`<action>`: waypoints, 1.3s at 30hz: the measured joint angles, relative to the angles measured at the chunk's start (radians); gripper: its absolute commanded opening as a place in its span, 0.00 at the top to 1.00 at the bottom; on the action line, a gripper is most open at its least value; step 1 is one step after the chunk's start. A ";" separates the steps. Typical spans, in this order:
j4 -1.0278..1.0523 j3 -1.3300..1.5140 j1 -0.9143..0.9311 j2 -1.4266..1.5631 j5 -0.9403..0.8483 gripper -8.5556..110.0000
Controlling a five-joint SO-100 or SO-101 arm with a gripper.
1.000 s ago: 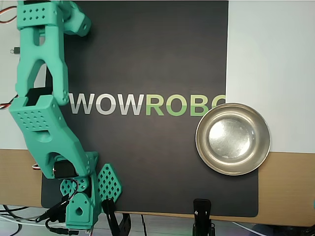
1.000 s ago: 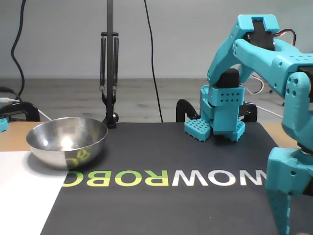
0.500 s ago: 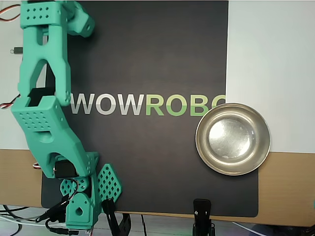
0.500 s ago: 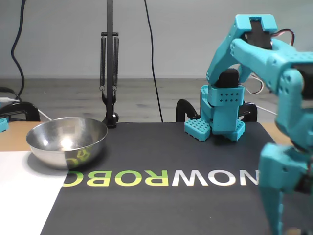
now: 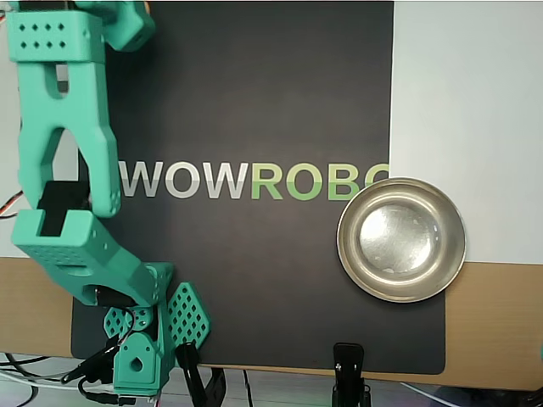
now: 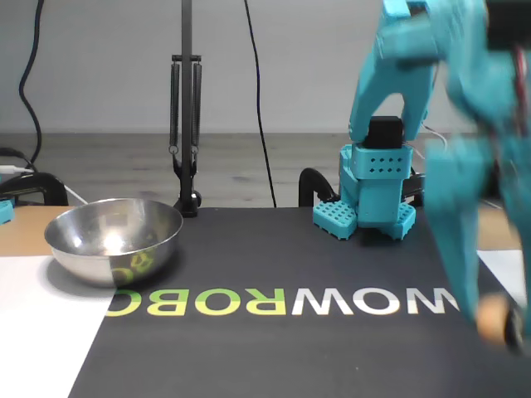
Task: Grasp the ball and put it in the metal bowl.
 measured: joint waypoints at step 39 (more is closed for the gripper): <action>0.026 0.551 0.884 0.500 0.169 0.53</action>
